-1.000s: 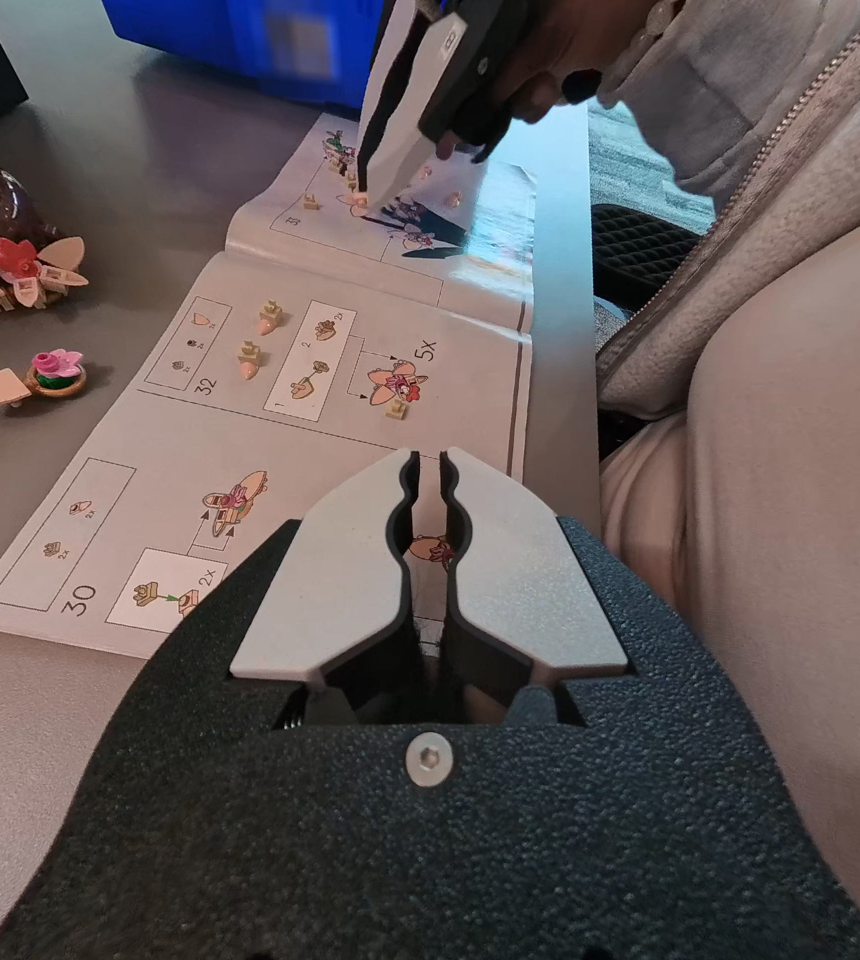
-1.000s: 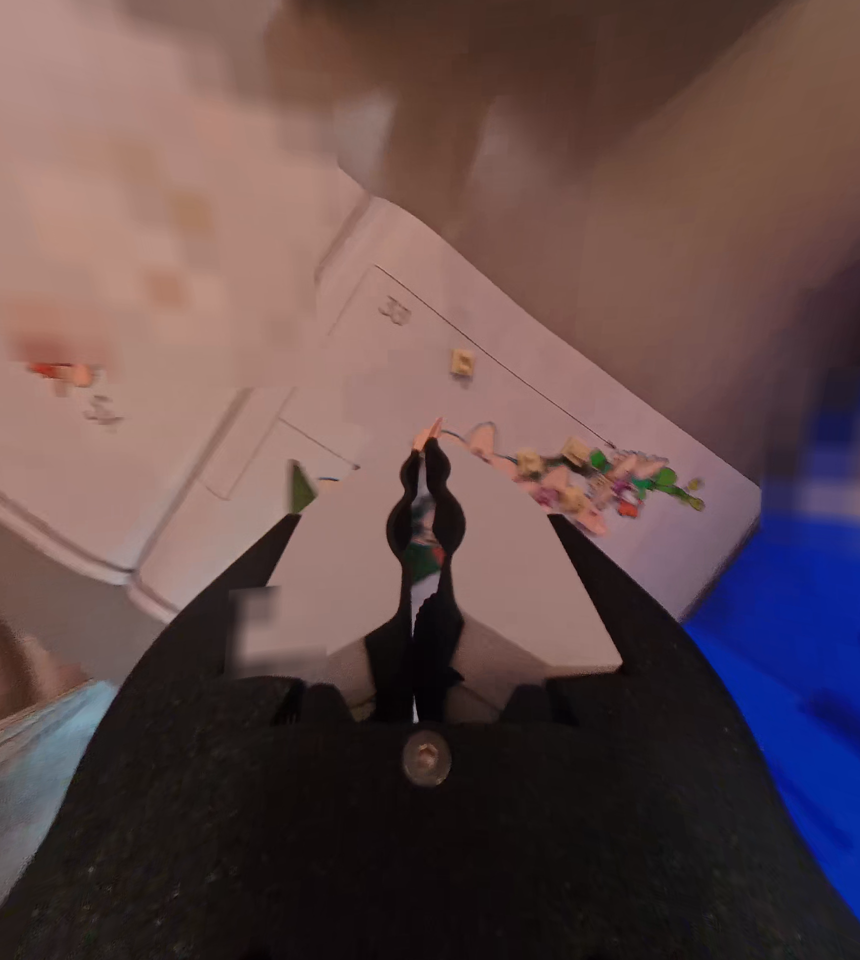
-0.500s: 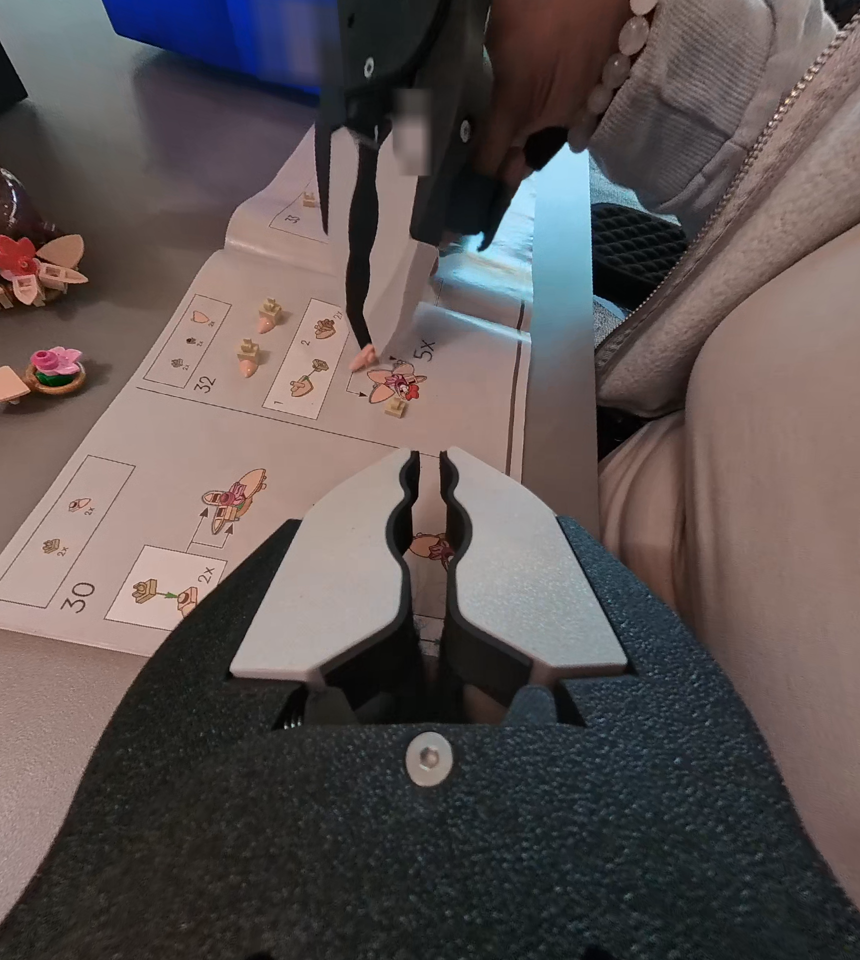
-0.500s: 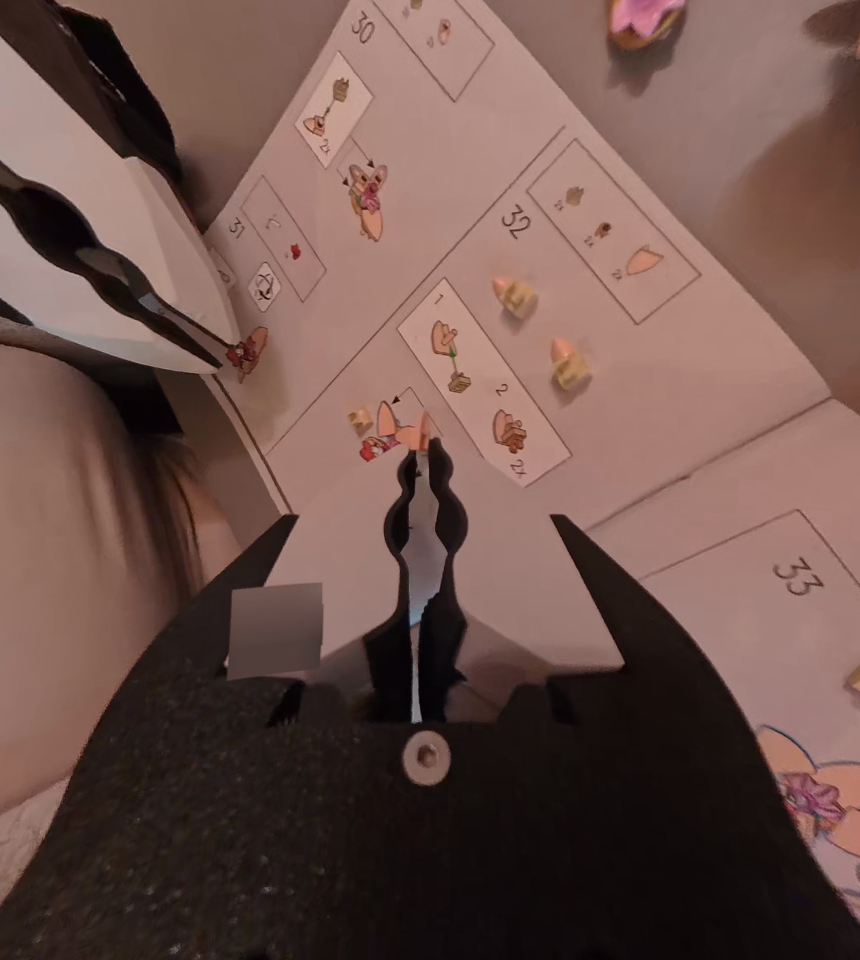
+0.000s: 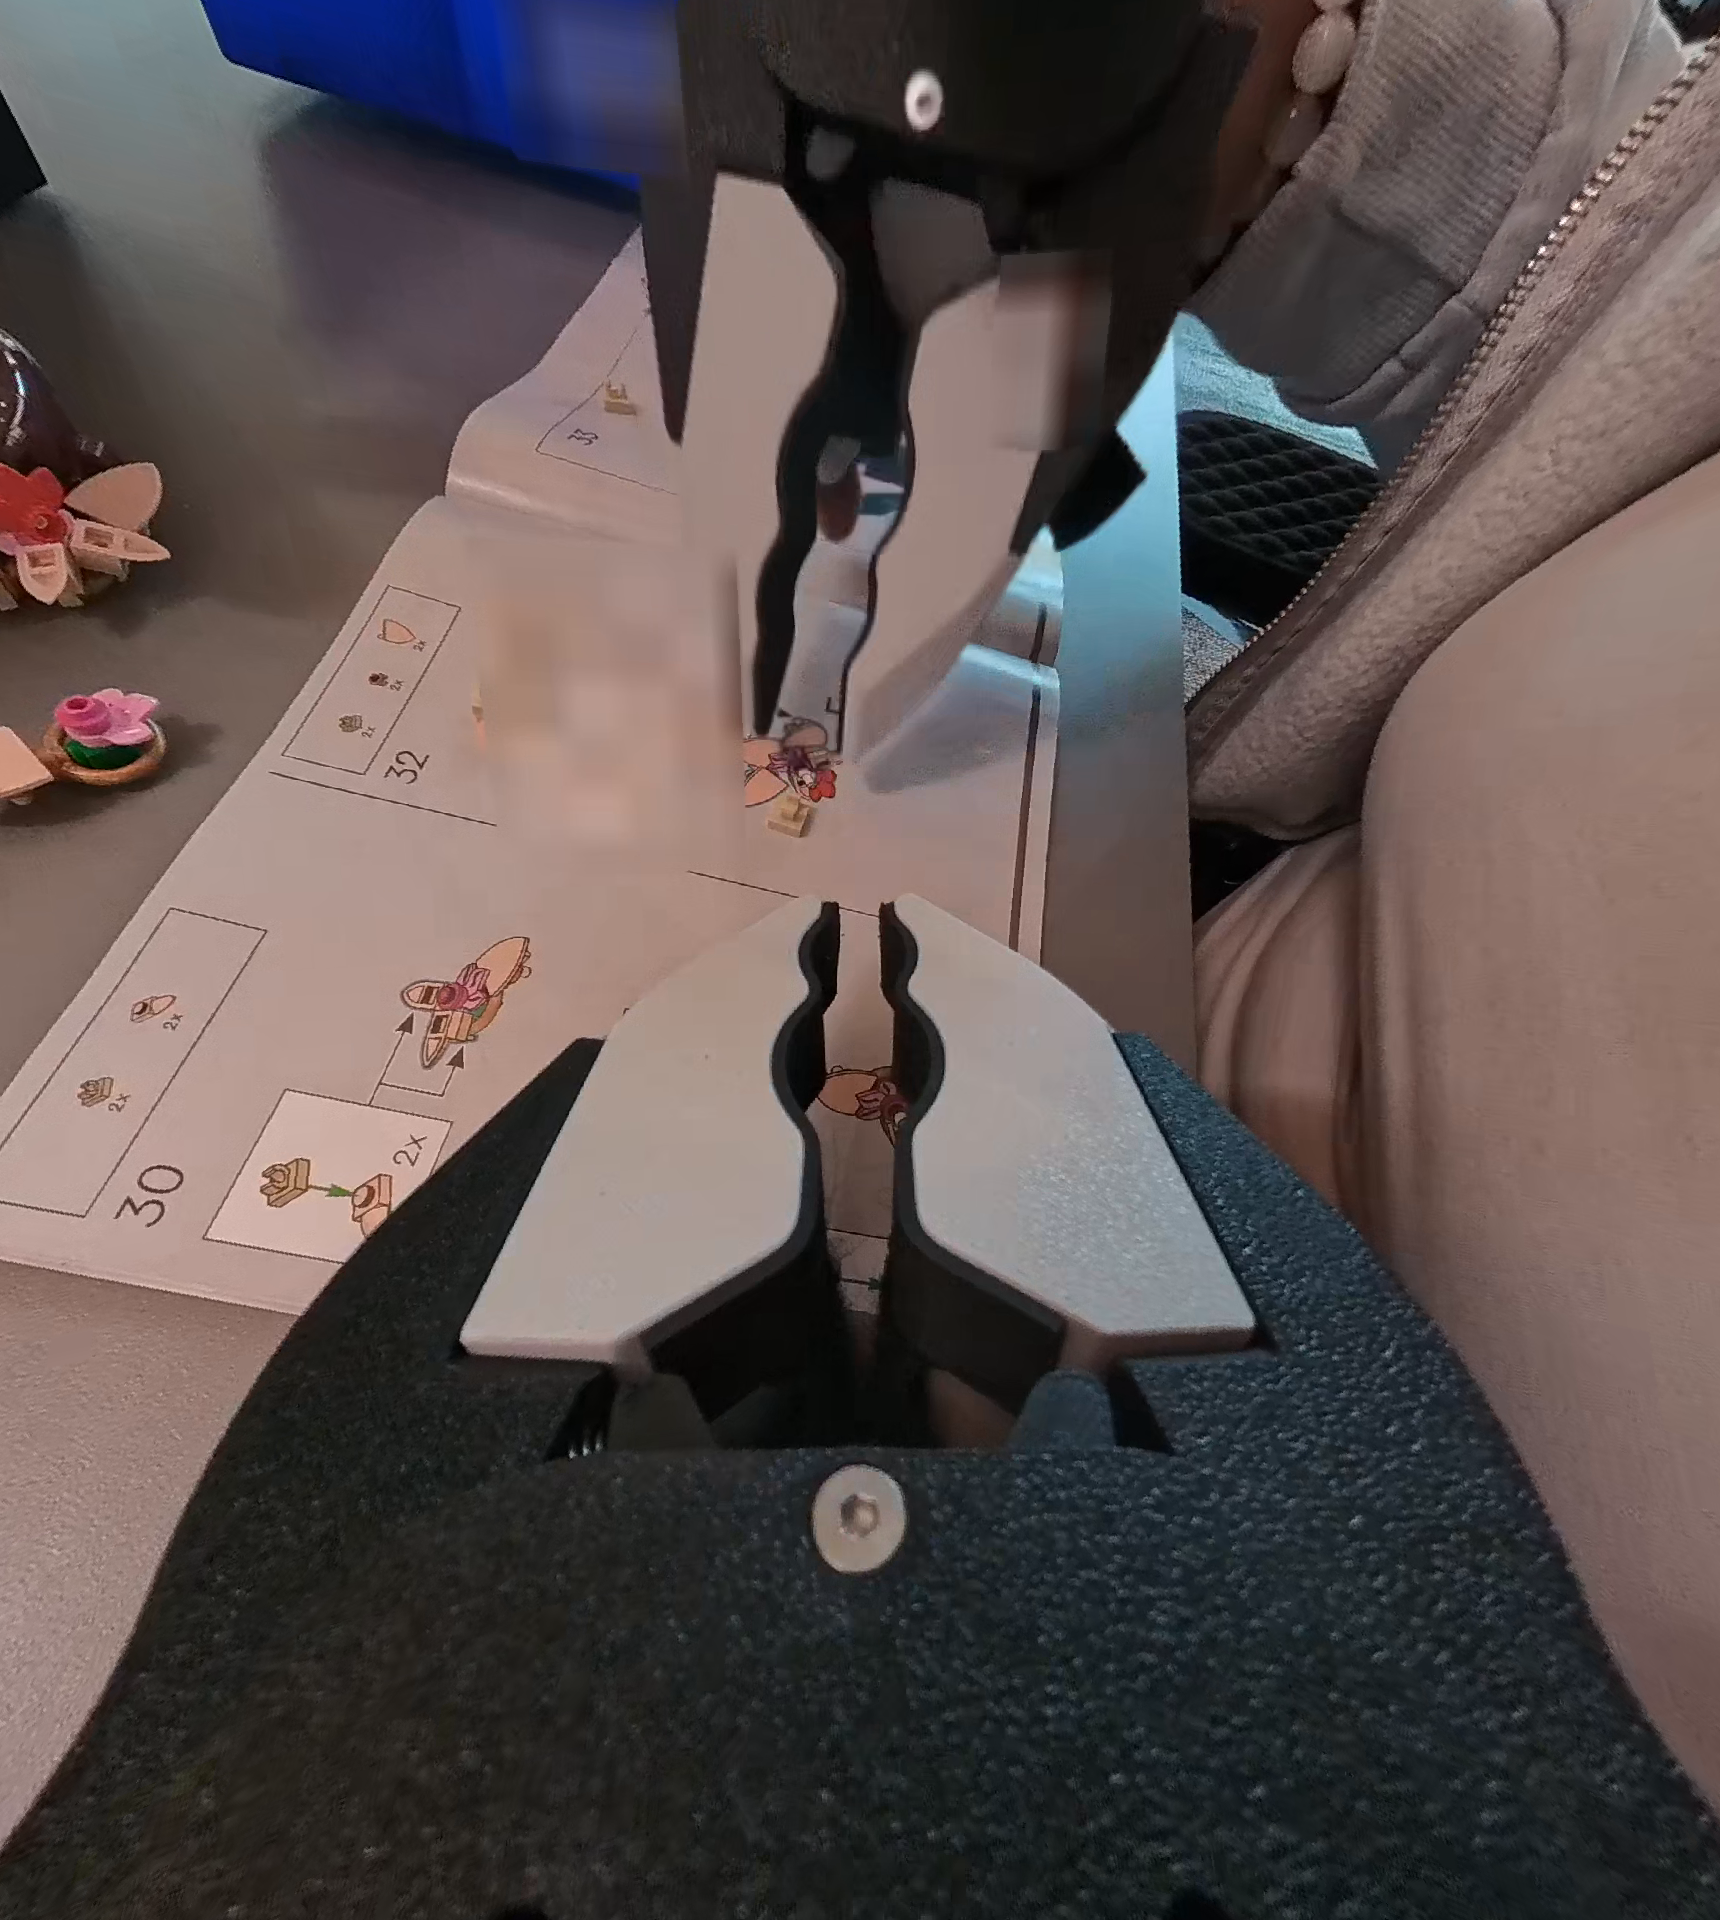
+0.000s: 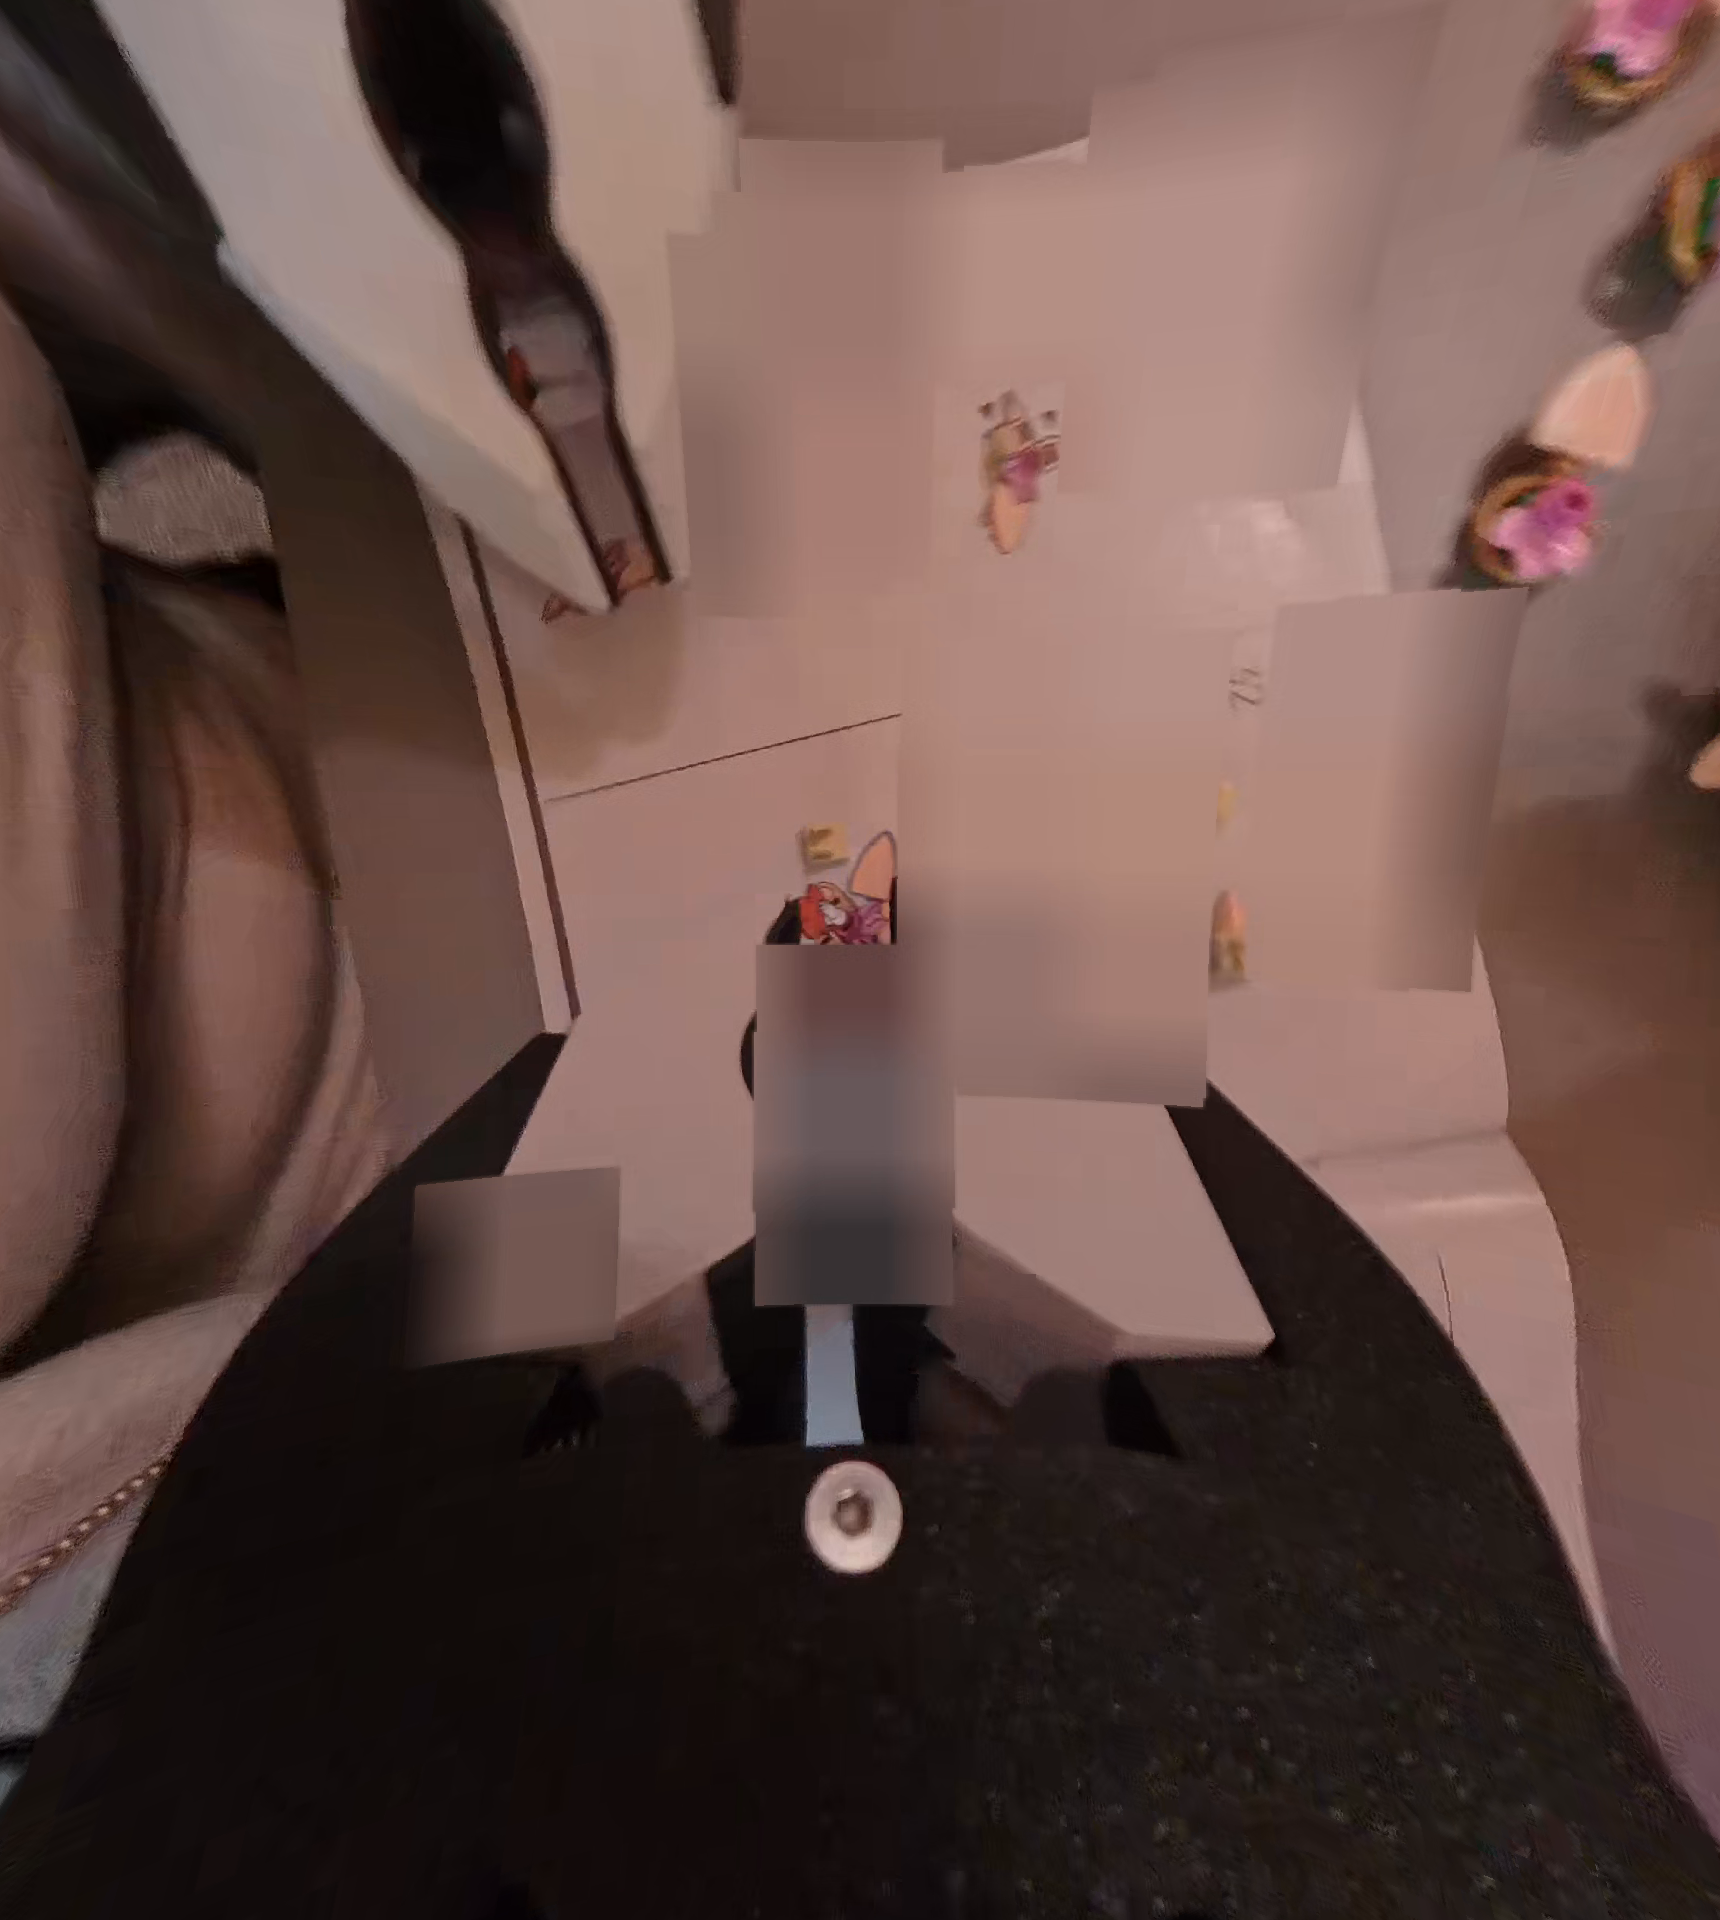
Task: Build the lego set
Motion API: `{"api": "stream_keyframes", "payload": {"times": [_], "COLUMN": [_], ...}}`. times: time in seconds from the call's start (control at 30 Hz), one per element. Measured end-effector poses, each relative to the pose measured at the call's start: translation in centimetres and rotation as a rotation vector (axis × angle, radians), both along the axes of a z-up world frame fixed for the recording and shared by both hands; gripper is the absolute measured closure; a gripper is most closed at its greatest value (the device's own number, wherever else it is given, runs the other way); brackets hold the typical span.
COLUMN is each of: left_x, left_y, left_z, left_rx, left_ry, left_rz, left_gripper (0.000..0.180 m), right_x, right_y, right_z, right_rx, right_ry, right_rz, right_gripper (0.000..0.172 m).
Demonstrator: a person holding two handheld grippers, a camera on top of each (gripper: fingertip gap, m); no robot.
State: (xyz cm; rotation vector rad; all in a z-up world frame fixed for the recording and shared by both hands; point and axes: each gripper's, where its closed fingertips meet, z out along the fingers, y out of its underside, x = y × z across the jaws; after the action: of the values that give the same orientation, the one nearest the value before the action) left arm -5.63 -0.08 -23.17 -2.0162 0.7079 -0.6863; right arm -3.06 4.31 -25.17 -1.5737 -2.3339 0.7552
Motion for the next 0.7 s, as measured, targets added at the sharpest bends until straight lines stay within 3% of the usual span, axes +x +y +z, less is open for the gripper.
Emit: {"api": "stream_keyframes", "payload": {"times": [0.47, 0.7], "left_x": [0.0, 0.0], "left_y": [0.0, 0.0], "left_z": [0.0, 0.1], "left_rx": [0.002, 0.004], "left_ry": [0.001, -0.005], "left_rz": [0.002, 0.0], "left_gripper": [0.173, 0.173], "right_x": [-0.8, 0.3], "right_y": [-0.7, 3.3], "right_z": [-1.3, 0.7], "right_rx": [0.058, 0.127], "right_ry": [-0.066, -0.033], "right_rz": [0.09, 0.031], "right_gripper": [0.166, 0.166]}}
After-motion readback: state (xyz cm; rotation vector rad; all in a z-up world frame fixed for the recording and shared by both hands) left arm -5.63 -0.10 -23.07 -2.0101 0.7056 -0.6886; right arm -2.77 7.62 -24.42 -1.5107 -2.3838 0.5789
